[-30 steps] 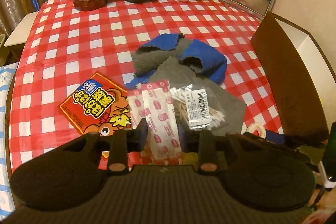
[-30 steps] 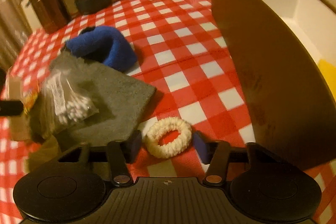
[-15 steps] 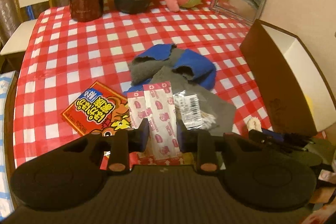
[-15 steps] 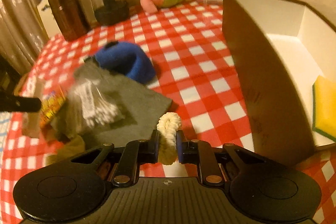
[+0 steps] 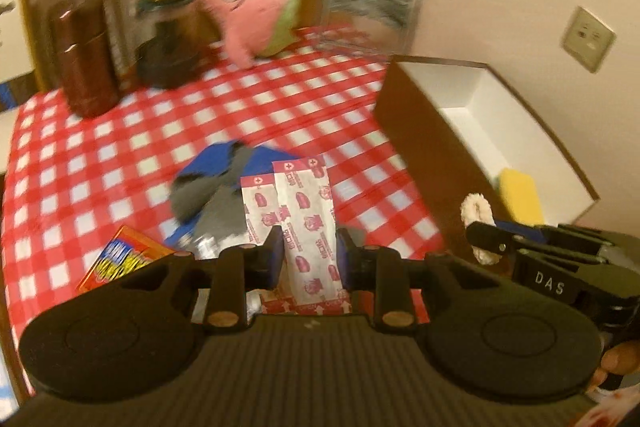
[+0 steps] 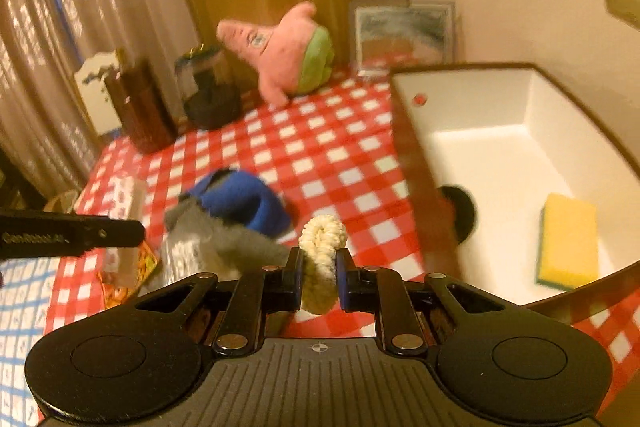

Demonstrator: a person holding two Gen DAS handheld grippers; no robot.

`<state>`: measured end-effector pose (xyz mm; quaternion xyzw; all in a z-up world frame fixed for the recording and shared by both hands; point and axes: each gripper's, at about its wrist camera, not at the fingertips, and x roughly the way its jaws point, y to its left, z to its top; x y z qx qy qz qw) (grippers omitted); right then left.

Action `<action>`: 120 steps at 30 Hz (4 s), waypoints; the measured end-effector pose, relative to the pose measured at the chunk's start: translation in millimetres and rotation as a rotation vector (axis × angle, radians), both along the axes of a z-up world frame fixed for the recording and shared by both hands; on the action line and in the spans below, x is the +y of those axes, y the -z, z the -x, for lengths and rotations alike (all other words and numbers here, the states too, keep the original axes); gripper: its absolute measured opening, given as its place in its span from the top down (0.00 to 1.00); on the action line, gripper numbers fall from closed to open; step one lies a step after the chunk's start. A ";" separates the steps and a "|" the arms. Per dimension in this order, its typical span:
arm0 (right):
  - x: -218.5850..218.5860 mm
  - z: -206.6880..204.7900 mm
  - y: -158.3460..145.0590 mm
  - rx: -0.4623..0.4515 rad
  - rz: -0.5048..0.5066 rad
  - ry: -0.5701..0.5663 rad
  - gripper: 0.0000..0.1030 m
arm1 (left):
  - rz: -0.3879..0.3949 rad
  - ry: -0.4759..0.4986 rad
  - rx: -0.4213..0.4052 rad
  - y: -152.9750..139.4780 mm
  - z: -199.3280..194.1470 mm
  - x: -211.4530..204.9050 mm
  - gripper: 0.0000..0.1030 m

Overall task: Organize soft objects
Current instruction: 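Carry the bandage packet and knitted ring over the brown box, then lower into the box and open the left gripper while the right gripper opens, then withdraw both grippers from the box back over the table items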

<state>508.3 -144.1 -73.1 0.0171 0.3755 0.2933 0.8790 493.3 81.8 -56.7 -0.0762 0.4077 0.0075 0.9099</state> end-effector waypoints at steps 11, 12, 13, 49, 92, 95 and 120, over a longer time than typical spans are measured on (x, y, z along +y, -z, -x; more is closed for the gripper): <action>-69.1 -16.9 -28.0 -0.051 -0.015 0.184 0.83 | 0.018 0.220 -0.083 -27.8 -42.3 -83.5 0.77; -76.7 -19.3 -28.7 -0.051 -0.015 0.201 0.83 | 0.021 0.237 -0.088 -30.0 -46.4 -91.7 0.76; -83.7 -22.1 -29.0 -0.050 -0.014 0.215 0.83 | 0.023 0.256 -0.094 -31.8 -50.4 -100.6 0.76; -163.5 -106.9 2.3 0.030 0.000 0.352 0.83 | -0.023 0.438 0.053 22.9 -173.1 -210.1 0.53; -139.1 -86.9 -11.2 0.037 -0.037 0.251 0.49 | -0.020 0.339 0.018 -6.0 -132.8 -157.0 0.53; -131.8 -77.4 -16.1 0.035 -0.049 0.234 0.49 | -0.019 0.308 0.016 -9.4 -115.9 -138.2 0.52; 22.7 29.9 2.8 0.129 -0.056 -0.181 0.49 | -0.067 -0.124 0.175 29.2 78.5 51.9 0.51</action>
